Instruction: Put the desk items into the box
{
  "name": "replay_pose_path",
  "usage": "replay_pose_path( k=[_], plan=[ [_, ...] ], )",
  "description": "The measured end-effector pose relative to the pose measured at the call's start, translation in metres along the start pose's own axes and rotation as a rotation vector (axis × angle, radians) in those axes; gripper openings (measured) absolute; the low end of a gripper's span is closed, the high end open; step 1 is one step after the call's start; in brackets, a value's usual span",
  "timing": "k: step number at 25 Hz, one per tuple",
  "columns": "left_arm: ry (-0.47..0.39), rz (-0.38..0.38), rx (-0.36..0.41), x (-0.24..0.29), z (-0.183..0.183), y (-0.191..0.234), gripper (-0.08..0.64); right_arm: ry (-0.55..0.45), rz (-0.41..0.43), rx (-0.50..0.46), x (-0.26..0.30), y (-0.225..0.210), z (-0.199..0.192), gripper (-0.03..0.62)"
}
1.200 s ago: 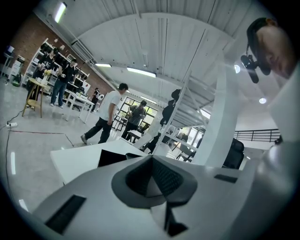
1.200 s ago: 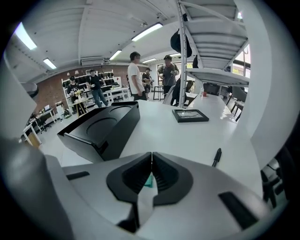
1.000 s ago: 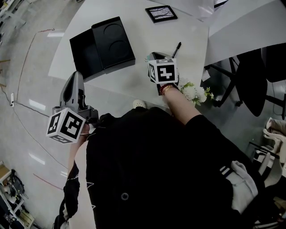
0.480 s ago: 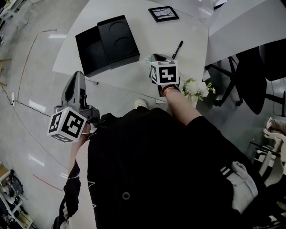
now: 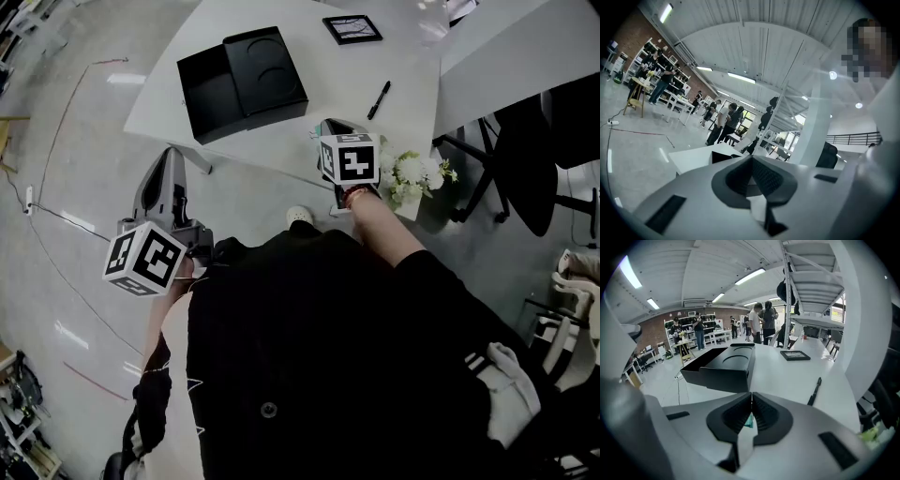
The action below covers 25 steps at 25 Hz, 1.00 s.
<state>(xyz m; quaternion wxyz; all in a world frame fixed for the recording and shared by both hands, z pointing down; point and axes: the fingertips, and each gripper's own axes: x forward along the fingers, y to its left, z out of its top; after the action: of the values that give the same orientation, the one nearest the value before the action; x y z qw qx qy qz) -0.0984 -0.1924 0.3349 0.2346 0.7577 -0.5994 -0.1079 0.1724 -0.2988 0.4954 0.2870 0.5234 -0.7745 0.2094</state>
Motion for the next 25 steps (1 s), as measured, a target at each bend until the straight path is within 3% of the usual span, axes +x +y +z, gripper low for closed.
replay_pose_path(
  k=[16, 25],
  plan=[
    [-0.012, -0.009, -0.012, -0.070, -0.002, 0.018, 0.011, -0.016, 0.026, -0.024, -0.039, 0.068, -0.025, 0.011],
    [-0.023, 0.026, -0.026, -0.100, -0.003, 0.040, 0.011, -0.044, 0.084, -0.047, -0.051, 0.114, -0.027, 0.011]
  ],
)
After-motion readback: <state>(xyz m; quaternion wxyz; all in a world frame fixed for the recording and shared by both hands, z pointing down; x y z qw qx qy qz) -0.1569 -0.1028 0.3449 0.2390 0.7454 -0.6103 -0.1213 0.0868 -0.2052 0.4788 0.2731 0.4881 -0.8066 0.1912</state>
